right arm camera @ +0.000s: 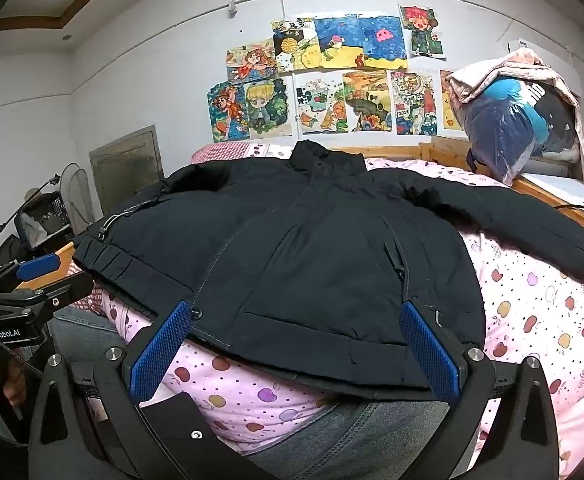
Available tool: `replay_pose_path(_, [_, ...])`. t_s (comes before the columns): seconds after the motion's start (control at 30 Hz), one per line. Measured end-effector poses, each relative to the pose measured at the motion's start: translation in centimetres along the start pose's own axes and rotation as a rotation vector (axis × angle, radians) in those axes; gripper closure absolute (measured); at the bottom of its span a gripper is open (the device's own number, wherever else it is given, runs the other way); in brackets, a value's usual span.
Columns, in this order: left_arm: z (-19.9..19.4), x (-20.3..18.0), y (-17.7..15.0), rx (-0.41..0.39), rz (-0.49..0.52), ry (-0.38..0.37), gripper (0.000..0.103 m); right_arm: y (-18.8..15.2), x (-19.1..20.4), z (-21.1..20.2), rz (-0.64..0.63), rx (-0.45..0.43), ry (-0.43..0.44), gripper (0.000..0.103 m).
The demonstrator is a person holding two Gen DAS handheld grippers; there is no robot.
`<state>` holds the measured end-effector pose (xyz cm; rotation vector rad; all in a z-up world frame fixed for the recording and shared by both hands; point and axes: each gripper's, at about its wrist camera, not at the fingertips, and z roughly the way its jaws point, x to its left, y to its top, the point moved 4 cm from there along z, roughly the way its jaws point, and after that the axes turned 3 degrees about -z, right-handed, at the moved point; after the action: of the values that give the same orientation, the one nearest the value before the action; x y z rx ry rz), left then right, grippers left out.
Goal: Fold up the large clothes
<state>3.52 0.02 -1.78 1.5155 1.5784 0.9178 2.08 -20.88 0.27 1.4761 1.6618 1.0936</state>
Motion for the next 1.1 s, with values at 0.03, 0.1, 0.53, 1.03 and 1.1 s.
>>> replay_pose_path(0.03, [-0.06,-0.09,-0.02,0.0,0.0,0.001,0.0,-0.01,0.0,0.0,0.001,0.0,0.0,0.001])
replay_pose_path(0.1, [-0.1,-0.12,-0.05,-0.001,0.002,0.003,0.0,0.02,0.05,-0.01,0.003,0.0,0.0,0.001])
replay_pose_path(0.53, [-0.07,-0.03,0.03,-0.001,0.003,0.003,0.0,0.04,-0.04,-0.1,0.008,-0.001,-0.003,0.001])
replay_pose_path(1.03, [-0.04,-0.03,0.01,0.001,0.002,0.002,0.0,0.1,0.01,-0.17,0.015,0.0,-0.007,0.001])
replay_pose_path(1.1, [-0.04,-0.02,-0.01,0.001,0.001,0.002,0.0,0.11,0.0,-0.15,0.017,0.002,-0.009,0.001])
